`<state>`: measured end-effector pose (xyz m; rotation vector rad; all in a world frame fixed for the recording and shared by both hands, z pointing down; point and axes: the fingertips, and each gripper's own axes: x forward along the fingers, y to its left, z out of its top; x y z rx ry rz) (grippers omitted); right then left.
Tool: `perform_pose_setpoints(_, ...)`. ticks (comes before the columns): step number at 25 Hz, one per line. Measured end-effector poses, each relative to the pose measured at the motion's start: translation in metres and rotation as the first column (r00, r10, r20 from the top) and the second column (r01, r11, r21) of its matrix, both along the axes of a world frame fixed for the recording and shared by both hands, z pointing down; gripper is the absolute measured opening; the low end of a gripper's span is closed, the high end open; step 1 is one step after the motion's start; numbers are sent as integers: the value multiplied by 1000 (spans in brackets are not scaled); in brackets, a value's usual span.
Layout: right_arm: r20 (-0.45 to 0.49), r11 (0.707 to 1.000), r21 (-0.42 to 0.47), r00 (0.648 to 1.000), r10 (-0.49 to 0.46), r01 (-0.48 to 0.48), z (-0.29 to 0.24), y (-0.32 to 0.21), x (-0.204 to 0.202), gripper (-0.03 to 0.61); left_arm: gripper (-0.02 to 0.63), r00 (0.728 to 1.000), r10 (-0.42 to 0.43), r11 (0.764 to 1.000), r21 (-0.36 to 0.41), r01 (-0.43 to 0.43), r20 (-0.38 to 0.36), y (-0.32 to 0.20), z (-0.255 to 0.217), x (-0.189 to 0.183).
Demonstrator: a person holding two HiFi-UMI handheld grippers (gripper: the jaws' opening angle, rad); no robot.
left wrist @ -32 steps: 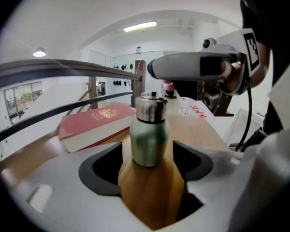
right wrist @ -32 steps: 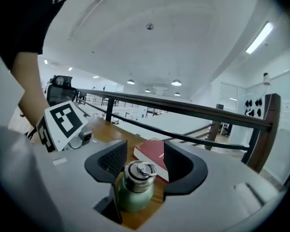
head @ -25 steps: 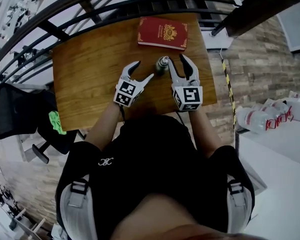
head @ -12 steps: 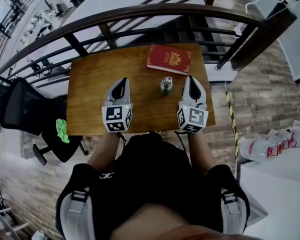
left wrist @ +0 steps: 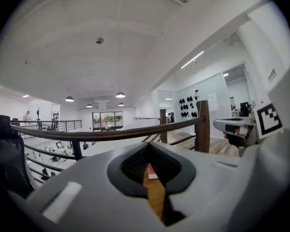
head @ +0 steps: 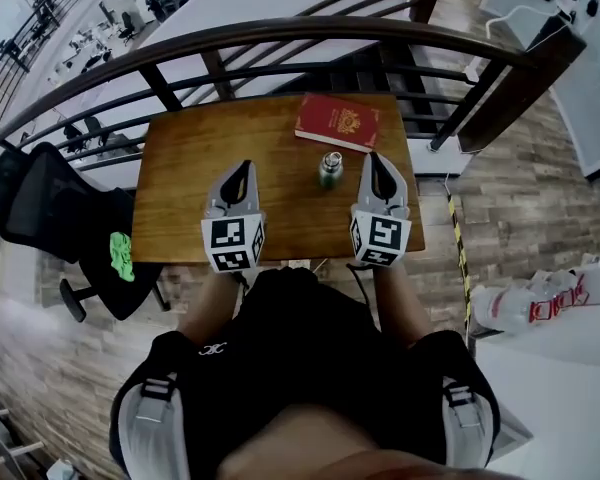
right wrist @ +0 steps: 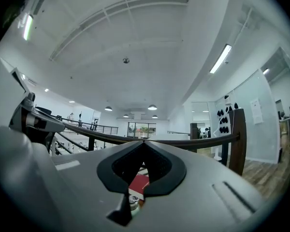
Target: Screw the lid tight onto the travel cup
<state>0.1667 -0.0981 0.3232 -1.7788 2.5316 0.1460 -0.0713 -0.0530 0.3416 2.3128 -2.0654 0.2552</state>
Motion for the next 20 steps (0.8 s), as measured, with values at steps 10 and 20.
perform_pose_setpoints(10,38,1000,-26,999,-15,16,-1,15,-2,3,54,999,20,1000,-4,-20,-32,11,5,7)
perform_pose_setpoints(20,44,998,-30,997,-61,63,-4,20,-13,3,54,995,90,996,13,-90,-48,8,4,24)
